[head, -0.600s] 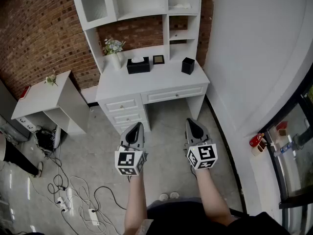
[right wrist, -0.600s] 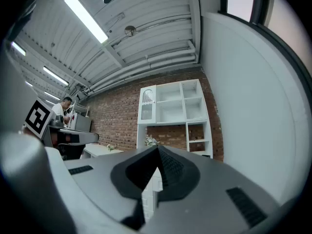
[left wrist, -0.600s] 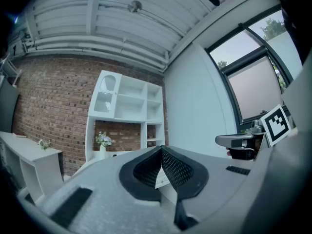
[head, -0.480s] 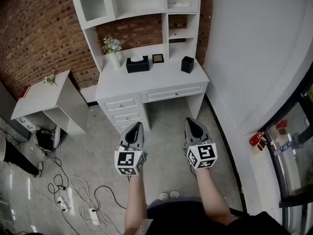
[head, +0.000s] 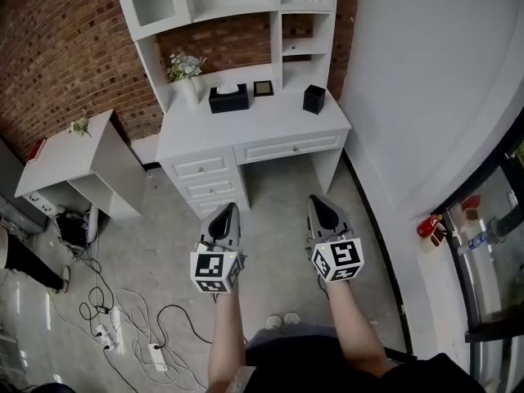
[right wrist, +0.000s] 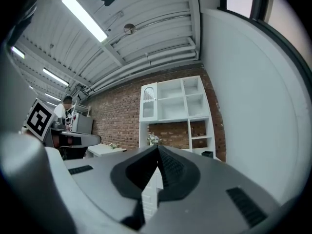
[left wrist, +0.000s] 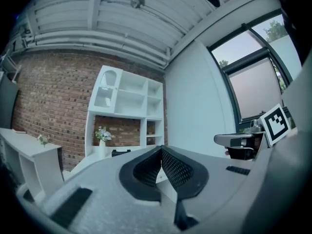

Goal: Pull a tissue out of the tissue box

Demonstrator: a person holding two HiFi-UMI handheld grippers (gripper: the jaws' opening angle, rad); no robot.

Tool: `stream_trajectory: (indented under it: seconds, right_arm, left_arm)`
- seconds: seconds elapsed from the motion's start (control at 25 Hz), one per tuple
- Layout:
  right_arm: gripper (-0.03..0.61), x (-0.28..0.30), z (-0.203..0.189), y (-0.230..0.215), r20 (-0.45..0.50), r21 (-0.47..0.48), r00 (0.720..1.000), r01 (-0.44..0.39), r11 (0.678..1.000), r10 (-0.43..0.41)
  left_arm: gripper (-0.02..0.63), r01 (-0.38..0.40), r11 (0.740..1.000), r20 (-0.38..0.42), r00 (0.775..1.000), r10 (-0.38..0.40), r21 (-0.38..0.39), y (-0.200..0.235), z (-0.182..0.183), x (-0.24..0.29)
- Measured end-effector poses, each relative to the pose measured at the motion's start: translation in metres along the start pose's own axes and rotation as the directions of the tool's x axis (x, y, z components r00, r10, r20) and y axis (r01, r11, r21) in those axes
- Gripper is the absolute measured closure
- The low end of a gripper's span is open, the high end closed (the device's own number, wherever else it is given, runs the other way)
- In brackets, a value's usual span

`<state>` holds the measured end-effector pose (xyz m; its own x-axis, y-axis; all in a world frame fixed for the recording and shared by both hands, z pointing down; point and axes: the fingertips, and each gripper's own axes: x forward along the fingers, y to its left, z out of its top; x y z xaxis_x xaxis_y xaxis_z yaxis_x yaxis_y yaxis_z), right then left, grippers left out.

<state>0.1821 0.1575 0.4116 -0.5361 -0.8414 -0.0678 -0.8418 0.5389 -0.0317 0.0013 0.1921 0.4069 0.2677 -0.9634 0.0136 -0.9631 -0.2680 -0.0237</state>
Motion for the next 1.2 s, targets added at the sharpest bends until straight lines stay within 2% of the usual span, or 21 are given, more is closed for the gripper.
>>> stream_trajectory:
  seconds: [0.2, 0.56, 0.68, 0.96, 1.2]
  right_arm:
    - [0.580, 0.000, -0.012, 0.008, -0.021, 0.005, 1.000, -0.013, 1.000, 0.013]
    - [0.400, 0.010, -0.017, 0.022, 0.000, 0.045, 0.998, -0.065, 0.997, 0.065]
    - [0.371, 0.013, -0.013, 0.025, 0.016, 0.042, 0.998, -0.066, 0.997, 0.065]
    - [0.347, 0.014, 0.007, 0.030, 0.065, 0.023, 0.997, -0.053, 0.998, 0.051]
    - [0.345, 0.022, 0.026, 0.015, 0.106, 0.011, 0.994, -0.026, 1.000, 0.025]
  left_arm:
    - [0.604, 0.010, 1.000, -0.006, 1.000, -0.010, -0.023, 0.005, -0.010, -0.002]
    - [0.604, 0.024, 0.999, 0.000, 1.000, -0.024, -0.035, 0.019, -0.014, 0.001]
    - [0.604, 0.031, 0.999, 0.007, 1.000, -0.031, -0.030, 0.024, -0.011, 0.000]
    - [0.604, 0.052, 0.999, 0.043, 0.998, -0.052, -0.006, 0.032, 0.008, 0.001]
    - [0.604, 0.063, 0.998, 0.082, 0.995, -0.065, 0.022, 0.037, 0.027, 0.015]
